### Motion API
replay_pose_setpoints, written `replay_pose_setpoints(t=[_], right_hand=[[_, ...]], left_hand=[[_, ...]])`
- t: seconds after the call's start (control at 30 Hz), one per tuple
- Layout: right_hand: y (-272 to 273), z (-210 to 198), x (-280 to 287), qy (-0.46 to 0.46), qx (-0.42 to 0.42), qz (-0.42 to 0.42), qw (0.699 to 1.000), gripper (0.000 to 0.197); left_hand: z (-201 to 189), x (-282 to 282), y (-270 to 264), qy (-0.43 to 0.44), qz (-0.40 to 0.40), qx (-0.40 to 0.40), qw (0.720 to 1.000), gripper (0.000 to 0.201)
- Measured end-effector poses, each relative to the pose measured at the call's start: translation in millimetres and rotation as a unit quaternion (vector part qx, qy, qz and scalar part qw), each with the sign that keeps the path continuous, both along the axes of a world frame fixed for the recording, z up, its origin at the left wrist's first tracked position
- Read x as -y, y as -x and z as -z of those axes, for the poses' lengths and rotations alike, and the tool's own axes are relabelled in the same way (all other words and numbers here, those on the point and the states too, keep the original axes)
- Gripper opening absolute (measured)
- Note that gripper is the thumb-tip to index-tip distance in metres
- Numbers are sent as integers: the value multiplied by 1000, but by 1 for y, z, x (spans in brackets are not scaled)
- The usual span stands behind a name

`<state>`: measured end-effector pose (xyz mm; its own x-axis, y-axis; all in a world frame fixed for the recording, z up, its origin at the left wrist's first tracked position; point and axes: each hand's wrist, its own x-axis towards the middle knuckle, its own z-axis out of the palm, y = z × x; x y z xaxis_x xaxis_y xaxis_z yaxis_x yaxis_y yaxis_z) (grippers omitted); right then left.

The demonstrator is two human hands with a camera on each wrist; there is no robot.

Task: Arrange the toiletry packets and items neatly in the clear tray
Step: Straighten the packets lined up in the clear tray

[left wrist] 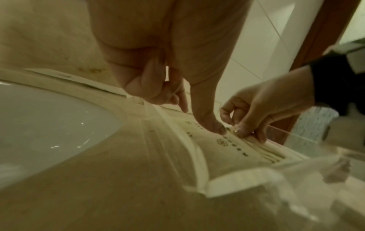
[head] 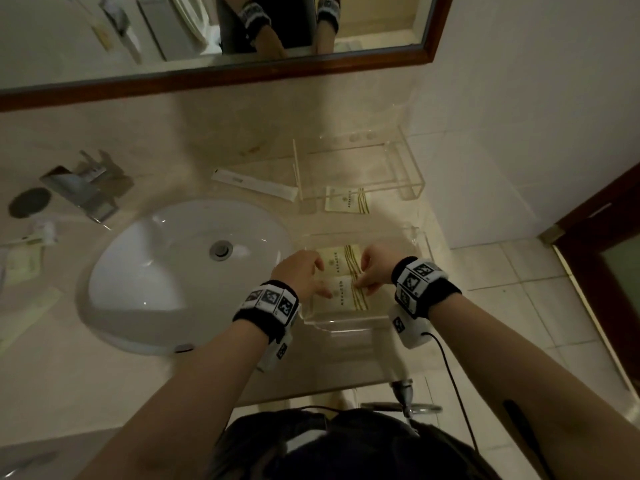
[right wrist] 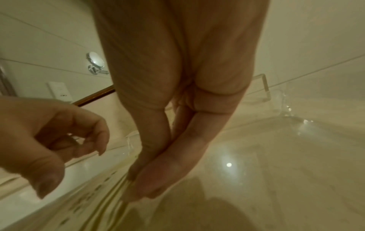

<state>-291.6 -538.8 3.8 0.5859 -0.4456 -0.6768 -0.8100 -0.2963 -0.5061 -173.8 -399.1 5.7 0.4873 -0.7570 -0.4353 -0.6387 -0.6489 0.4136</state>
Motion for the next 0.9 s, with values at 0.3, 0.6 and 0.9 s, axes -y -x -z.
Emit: replay_pose_setpoints(t=[0.3,0.6,0.9], right_hand=[[-8,-5,-5,41,-60,-42,997,27],[-10,-11,-15,140,-75,-127,979,52],[-4,-10,-10,207,-53,-119,970,86]], left_hand=[[5,4,5,-59,45,47,996,48],[4,6,5,-38,35,47,998,56],[4,8,1,-23,157,99,982,82]])
